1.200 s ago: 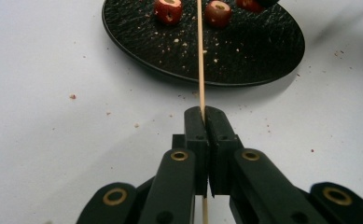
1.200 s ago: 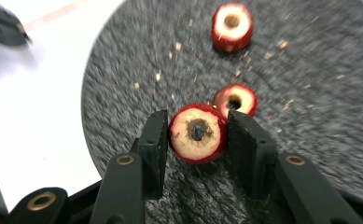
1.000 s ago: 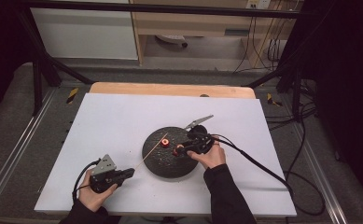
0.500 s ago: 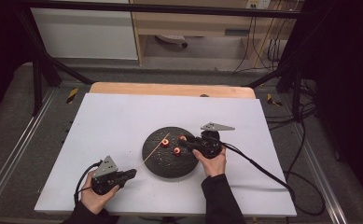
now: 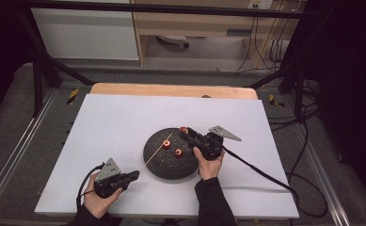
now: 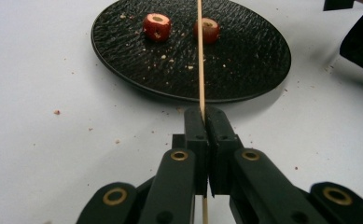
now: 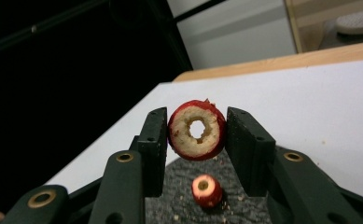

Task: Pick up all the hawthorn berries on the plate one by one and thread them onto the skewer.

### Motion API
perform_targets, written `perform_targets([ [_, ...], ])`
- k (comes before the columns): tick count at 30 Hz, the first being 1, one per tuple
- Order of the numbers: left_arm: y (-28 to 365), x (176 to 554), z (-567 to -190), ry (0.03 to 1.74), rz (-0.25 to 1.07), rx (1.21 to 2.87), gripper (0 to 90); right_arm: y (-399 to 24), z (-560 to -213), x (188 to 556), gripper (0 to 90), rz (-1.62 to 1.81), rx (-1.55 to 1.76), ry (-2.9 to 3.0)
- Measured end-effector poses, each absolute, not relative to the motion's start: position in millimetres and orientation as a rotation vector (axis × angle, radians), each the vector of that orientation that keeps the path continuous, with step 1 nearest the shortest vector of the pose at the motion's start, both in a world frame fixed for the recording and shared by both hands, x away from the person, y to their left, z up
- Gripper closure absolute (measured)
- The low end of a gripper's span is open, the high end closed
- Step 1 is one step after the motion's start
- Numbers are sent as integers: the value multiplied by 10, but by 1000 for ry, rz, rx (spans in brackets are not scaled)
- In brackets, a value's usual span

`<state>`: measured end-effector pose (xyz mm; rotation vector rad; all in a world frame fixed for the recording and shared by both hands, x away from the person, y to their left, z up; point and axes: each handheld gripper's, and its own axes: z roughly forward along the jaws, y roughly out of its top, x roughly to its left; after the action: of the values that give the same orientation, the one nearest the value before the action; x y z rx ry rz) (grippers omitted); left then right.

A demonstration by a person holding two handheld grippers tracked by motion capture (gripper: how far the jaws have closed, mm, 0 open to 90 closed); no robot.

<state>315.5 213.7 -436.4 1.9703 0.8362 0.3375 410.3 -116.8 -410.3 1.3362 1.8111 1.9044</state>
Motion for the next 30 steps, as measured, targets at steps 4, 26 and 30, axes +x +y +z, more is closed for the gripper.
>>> perform_targets([
  [4, 2104, 3148, -4360, 838, 343, 1965, 881, -1153, -4132, 4105, 602, 1963, 1348, 1713],
  [26, 1955, 3121, -4352, 822, 345, 1951, 881, -1065, -4228, 4108, 603, 2061, 1366, 1556],
  [30, 1948, 3121, -4356, 824, 345, 1951, 881, -1061, -4233, 4103, 604, 2064, 1359, 1556],
])
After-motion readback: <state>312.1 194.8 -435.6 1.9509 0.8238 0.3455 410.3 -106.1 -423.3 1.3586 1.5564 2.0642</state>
